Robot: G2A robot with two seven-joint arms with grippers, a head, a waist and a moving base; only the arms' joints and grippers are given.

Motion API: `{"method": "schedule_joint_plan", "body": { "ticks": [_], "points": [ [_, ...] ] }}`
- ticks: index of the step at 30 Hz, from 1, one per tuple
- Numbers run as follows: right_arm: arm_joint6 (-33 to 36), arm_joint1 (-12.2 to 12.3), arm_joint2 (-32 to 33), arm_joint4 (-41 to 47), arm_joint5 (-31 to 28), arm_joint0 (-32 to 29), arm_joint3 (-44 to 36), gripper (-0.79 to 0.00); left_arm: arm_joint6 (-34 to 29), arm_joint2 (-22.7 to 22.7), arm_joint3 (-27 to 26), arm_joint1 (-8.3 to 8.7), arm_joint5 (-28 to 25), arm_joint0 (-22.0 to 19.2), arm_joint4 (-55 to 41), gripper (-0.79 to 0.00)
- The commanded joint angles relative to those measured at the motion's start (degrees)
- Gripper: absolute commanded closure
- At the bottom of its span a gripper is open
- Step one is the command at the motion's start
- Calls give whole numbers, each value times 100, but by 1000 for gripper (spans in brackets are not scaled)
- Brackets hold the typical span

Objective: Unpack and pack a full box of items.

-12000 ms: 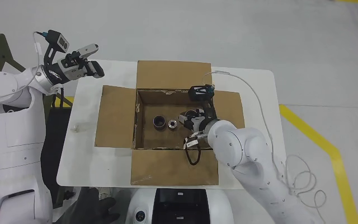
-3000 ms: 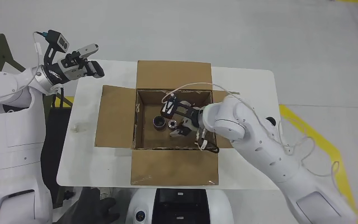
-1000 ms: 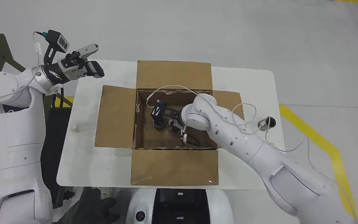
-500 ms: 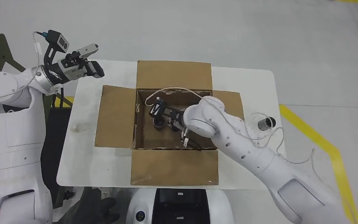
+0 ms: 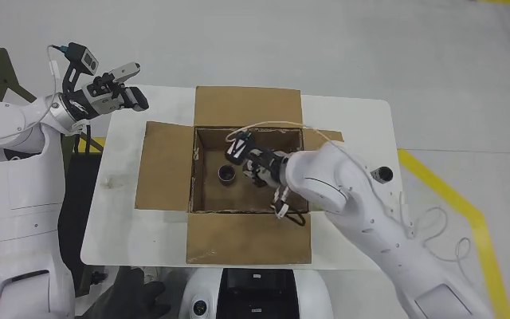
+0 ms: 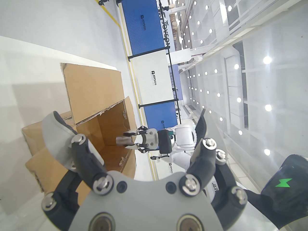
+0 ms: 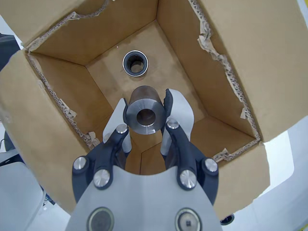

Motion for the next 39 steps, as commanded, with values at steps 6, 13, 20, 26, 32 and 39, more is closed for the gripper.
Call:
{"method": "schedule_joint_plan", "body": {
  "ticks": [6,13,20,26,32,39],
  "points": [
    [53,132,577,3,67,-365,-583,0,0,0,0,0,0,0,0,-785],
    [152,302,1277,-100,134,-1041,-1212,0,0,0,0,0,0,0,0,-785],
    [55,466,2058,-84,-43,-1805,-1664,0,0,0,0,0,0,0,0,-785],
    [70,588,2726,-108,-121,-2392,-2007,0,0,0,0,0,0,0,0,-785],
    [98,686,3366,15,-217,-2777,-2199,0,0,0,0,0,0,0,0,-785],
    [91,750,3610,100,-216,-2886,-2244,0,0,0,0,0,0,0,0,-785]
  ]
}}
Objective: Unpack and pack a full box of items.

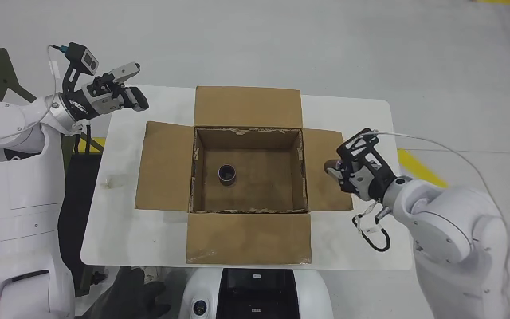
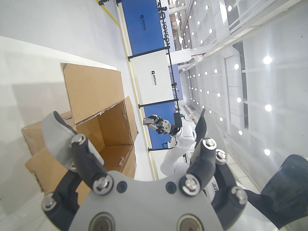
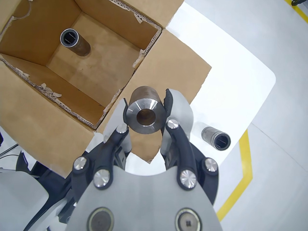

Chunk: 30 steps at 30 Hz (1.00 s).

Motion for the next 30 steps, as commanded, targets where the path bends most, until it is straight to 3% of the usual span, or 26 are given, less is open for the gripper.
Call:
{"method": "schedule_joint_plan", "body": {
  "ticks": [1,24,30],
  "points": [
    [-2,4,0,4,-2,3,6,0,0,0,0,0,0,0,0,-785],
    [-122,6,7,-12,17,-35,35,0,0,0,0,0,0,0,0,-785],
    [-131,75,357,-220,43,-333,-37,0,0,0,0,0,0,0,0,-785]
  ]
}}
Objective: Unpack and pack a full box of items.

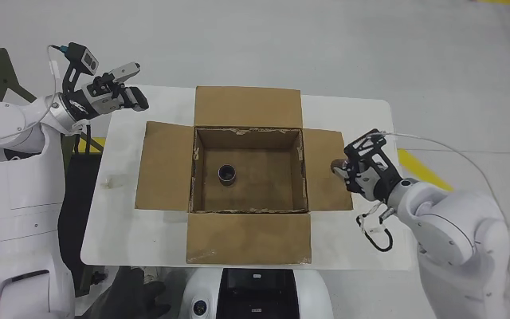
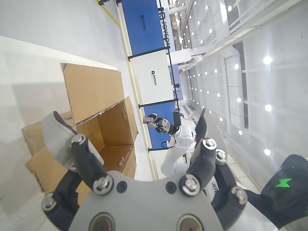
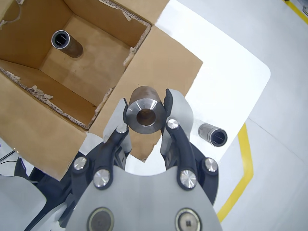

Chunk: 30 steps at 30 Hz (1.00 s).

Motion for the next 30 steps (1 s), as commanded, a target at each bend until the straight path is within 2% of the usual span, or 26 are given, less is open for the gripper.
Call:
{"method": "schedule_joint_plan", "body": {
  "ticks": [1,8,13,20,30],
  "points": [
    [27,23,177,-27,-1,-119,-6,0,0,0,0,0,0,0,0,-785],
    [-71,100,1007,158,-16,-728,32,0,0,0,0,0,0,0,0,-785],
    [-124,144,1332,190,-88,-1056,118,0,0,0,0,0,0,0,0,-785],
    [-180,193,1249,4,-185,-1188,450,0,0,0,0,0,0,0,0,-785],
    [-462,236,991,-266,-49,-1135,1329,0,0,0,0,0,0,0,0,-785]
  ]
}}
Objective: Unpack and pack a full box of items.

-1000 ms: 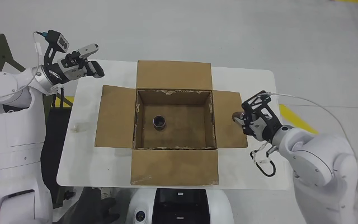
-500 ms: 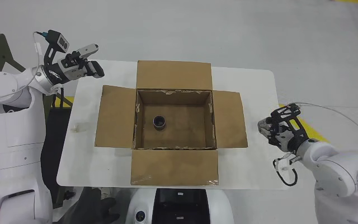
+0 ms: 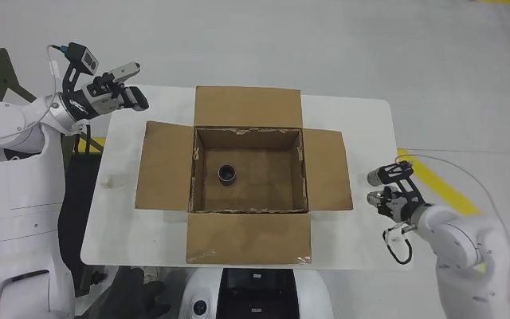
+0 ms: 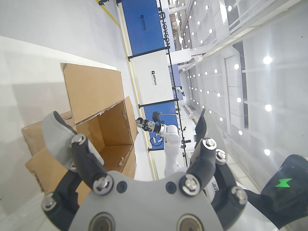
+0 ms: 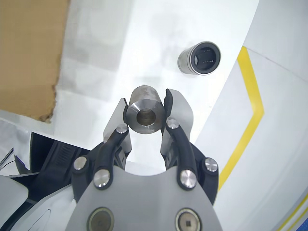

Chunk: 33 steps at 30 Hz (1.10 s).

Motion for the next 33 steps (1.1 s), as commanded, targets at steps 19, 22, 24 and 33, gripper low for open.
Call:
{"method": "schedule_joint_plan", "body": {
  "ticks": [19,22,24,33],
  "points": [
    [-620,47,-260,-94,435,434,1435,0,0,0,0,0,0,0,0,-785],
    [-691,50,-308,-82,501,517,1610,0,0,0,0,0,0,0,0,-785],
    [-735,53,-328,-72,550,565,1712,0,0,0,0,0,0,0,0,-785],
    [-843,70,-427,-25,665,712,1984,0,0,0,0,0,0,0,0,-785]
  ]
}}
